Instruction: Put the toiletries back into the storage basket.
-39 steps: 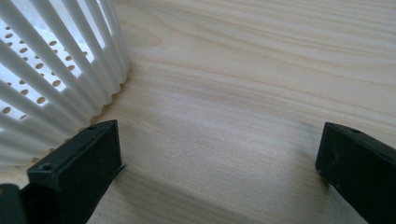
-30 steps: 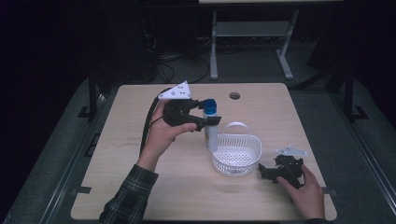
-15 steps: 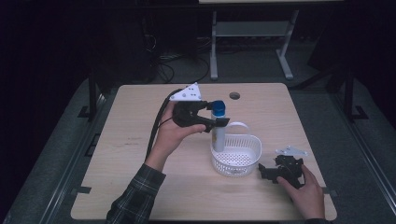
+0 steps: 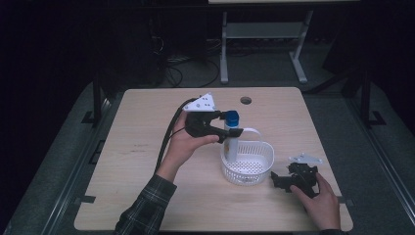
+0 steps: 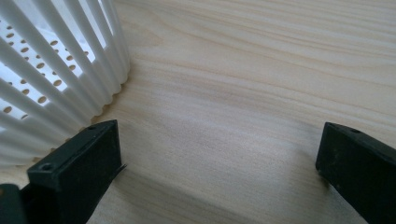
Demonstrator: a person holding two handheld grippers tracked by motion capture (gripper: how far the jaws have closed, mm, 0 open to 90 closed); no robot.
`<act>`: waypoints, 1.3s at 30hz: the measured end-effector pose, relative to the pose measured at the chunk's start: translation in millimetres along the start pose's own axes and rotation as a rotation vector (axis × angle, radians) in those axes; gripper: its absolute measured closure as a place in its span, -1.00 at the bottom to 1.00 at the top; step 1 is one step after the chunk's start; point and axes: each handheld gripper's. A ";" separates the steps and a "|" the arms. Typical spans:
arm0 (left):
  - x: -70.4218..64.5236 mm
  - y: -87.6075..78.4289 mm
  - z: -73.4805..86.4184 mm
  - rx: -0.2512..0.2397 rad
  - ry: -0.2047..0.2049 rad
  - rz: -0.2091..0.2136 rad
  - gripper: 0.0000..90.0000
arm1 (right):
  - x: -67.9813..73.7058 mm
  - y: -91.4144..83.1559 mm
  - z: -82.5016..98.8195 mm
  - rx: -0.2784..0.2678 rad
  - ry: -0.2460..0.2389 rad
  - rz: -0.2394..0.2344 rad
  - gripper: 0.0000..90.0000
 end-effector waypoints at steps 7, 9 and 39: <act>1.6 7.3 12.1 0.012 -0.008 0.006 -0.19 | 0.0 0.0 0.0 0.001 0.000 -0.001 -1.00; 1.8 9.1 14.9 0.011 -0.010 0.003 -0.20 | 0.0 0.0 0.0 0.001 0.000 0.000 -1.00; 2.2 23.0 50.2 0.037 -0.047 0.020 -0.20 | -0.1 0.1 0.0 0.000 -0.002 0.000 -1.00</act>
Point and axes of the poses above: each handheld gripper's, and its own axes: y roughly forward along the jaws, z roughly out of its underside, x roughly to its left, and after that the axes turned 14 degrees about z, right-handed
